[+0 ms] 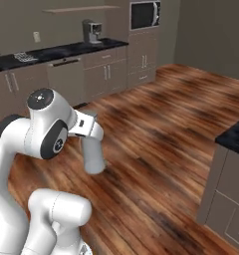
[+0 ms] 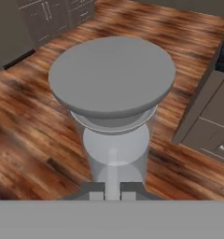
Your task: There is a tray on the dining counter. Grab the cup, mug, and pitcher and place them on the tray. The pitcher may be placed next to the tray if it cannot fit the tray.
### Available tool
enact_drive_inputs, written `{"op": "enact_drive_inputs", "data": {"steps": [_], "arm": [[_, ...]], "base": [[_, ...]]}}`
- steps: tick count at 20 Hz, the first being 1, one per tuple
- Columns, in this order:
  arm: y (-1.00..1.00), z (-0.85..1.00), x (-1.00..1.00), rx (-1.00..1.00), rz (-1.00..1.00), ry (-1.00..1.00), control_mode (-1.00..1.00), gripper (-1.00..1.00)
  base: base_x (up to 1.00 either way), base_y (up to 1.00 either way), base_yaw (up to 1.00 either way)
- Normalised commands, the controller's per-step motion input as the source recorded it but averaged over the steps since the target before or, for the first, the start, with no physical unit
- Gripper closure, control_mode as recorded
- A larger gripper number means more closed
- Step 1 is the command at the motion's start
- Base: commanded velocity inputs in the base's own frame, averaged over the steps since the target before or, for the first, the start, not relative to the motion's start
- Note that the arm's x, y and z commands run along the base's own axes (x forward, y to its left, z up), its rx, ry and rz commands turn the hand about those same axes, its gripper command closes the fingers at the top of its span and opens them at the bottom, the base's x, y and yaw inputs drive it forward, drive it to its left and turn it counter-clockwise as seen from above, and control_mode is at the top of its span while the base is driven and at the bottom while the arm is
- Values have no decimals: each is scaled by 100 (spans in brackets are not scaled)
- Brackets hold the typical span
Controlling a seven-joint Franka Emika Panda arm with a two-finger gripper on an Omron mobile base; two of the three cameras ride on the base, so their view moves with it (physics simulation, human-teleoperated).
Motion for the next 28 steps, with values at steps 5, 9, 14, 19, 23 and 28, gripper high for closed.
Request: {"op": "enact_drive_inputs", "data": {"steps": [5, 9, 14, 19, 23, 28], "arm": [[0, 0, 0, 0, 0, 0, 100, 100], [0, 0, 0, 0, 0, 0, 100, 100], [0, 0, 0, 0, 0, 0, 100, 100], [0, 0, 0, 0, 0, 0, 100, 100], [0, 0, 0, 0, 0, 0, 100, 100], [0, 0, 0, 0, 0, 0, 100, 100]], "base": [[71, 100, -53], [72, 100, -53], [69, 100, -52], [66, 100, -53], [63, 100, -53], [67, 100, -52]]}}
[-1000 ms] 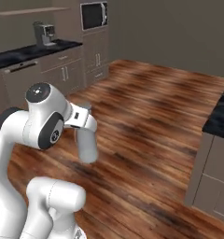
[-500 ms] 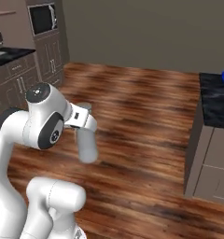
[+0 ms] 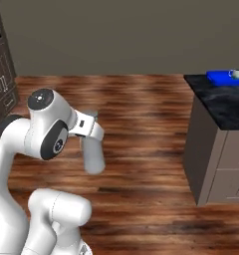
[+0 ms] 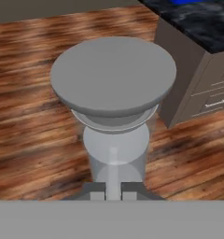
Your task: There is a tray on the dining counter. Grab the cup, mug, and pitcher and place them on the tray. The pitcher may be placed next to the tray if it cannot fit the tray.
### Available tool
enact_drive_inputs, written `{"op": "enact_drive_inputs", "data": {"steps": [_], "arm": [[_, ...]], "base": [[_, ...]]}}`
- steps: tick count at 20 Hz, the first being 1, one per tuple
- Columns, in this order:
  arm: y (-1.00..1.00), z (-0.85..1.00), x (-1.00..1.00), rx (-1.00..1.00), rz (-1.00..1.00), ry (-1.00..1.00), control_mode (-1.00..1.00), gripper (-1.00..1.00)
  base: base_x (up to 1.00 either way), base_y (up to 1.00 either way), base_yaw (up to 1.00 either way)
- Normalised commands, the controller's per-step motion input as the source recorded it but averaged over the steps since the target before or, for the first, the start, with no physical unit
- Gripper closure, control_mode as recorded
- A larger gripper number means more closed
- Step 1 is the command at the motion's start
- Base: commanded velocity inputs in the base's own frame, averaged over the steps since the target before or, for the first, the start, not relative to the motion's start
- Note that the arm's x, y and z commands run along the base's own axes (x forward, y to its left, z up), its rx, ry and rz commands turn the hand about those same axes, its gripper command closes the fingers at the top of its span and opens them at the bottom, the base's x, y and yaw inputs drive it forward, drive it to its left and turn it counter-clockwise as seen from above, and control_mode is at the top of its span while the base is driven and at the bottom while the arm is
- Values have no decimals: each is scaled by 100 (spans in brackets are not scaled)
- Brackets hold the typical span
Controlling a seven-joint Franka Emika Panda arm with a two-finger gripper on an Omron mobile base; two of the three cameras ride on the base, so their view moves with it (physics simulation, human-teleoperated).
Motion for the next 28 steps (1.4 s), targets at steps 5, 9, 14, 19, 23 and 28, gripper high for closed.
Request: {"op": "enact_drive_inputs", "data": {"steps": [5, 9, 14, 19, 23, 28], "arm": [[0, 0, 0, 0, 0, 0, 100, 100], [0, 0, 0, 0, 0, 0, 100, 100], [0, 0, 0, 0, 0, 0, 100, 100], [0, 0, 0, 0, 0, 0, 100, 100], [0, 0, 0, 0, 0, 0, 100, 100], [0, 0, 0, 0, 0, 0, 100, 100]], "base": [[71, 100, -51], [75, 100, -51], [76, 100, -51], [73, 100, -50], [71, 100, -50], [72, 100, -49]]}}
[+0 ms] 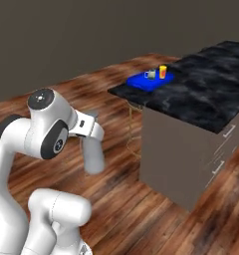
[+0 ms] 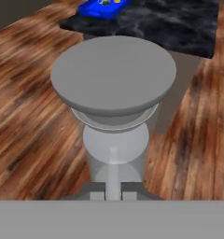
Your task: There is a tray on the dining counter. Grab the cup, mug, and pitcher and place them on the tray. The pitcher may be placed next to the tray if it cannot fit the tray.
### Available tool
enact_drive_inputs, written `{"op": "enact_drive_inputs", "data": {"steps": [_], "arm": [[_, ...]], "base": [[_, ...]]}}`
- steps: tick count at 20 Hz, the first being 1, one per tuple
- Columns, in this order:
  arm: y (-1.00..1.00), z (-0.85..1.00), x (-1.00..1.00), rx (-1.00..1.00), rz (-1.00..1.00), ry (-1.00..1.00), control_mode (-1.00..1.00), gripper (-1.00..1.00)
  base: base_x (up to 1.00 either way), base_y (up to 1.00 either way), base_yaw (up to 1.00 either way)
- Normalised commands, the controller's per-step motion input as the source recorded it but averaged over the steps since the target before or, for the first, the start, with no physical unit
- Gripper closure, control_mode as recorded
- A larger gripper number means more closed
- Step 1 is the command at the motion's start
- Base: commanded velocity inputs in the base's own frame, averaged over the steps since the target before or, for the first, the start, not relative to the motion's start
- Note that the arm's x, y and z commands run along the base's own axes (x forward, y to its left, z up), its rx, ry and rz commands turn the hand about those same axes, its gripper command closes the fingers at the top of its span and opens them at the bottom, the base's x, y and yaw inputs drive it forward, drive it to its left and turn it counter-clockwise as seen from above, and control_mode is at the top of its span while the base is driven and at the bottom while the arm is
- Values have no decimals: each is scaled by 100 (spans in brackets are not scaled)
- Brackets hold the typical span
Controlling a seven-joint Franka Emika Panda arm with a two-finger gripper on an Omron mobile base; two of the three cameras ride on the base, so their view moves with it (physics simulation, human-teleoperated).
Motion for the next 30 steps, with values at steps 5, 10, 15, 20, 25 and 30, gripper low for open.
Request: {"op": "enact_drive_inputs", "data": {"steps": [5, 10, 15, 20, 25, 30], "arm": [[0, 0, 0, 0, 0, 0, 100, 100], [0, 0, 0, 0, 0, 0, 100, 100], [0, 0, 0, 0, 0, 0, 100, 100], [0, 0, 0, 0, 0, 0, 100, 100], [0, 0, 0, 0, 0, 0, 100, 100], [0, 0, 0, 0, 0, 0, 100, 100]], "base": [[70, 100, -47], [63, 100, -44], [63, 100, -41], [75, 97, -30], [82, 72, -18], [88, 39, -10]]}}
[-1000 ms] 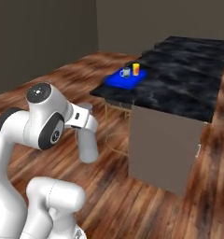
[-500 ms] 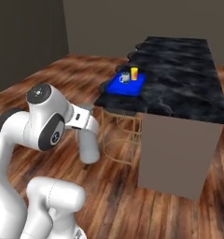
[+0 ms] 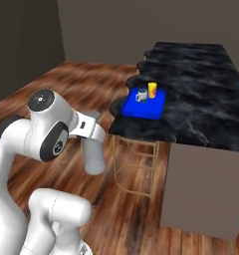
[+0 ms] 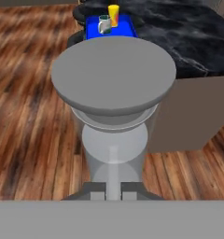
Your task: There is a tray on the dining counter. Grab the cup, mug, and pitcher and place them on the tray. The pitcher may be placed next to the tray if it cannot fit the tray.
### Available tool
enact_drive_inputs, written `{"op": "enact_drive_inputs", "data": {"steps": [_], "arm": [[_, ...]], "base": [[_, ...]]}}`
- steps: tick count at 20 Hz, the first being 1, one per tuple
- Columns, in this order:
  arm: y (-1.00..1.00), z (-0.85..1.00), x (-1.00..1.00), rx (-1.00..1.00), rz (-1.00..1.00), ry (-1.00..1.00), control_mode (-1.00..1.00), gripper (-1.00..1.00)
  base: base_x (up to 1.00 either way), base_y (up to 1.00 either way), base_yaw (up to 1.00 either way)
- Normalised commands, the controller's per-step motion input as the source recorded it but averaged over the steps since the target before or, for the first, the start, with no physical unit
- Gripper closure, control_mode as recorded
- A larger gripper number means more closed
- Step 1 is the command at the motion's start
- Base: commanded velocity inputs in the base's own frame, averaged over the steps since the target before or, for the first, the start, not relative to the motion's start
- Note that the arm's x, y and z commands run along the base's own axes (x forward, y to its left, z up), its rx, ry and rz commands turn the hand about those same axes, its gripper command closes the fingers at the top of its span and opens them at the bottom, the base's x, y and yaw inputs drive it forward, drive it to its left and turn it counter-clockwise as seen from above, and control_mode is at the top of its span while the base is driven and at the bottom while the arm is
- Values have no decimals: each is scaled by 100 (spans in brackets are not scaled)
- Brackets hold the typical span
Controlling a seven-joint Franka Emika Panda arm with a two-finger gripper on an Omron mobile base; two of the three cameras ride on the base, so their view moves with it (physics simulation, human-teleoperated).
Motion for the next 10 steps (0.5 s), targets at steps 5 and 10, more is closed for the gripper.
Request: {"op": "enact_drive_inputs", "data": {"steps": [5, 10], "arm": [[0, 0, 0, 0, 0, 0, 100, 100], [0, 0, 0, 0, 0, 0, 100, 100]], "base": [[79, 10, -2], [70, 0, 0]]}}
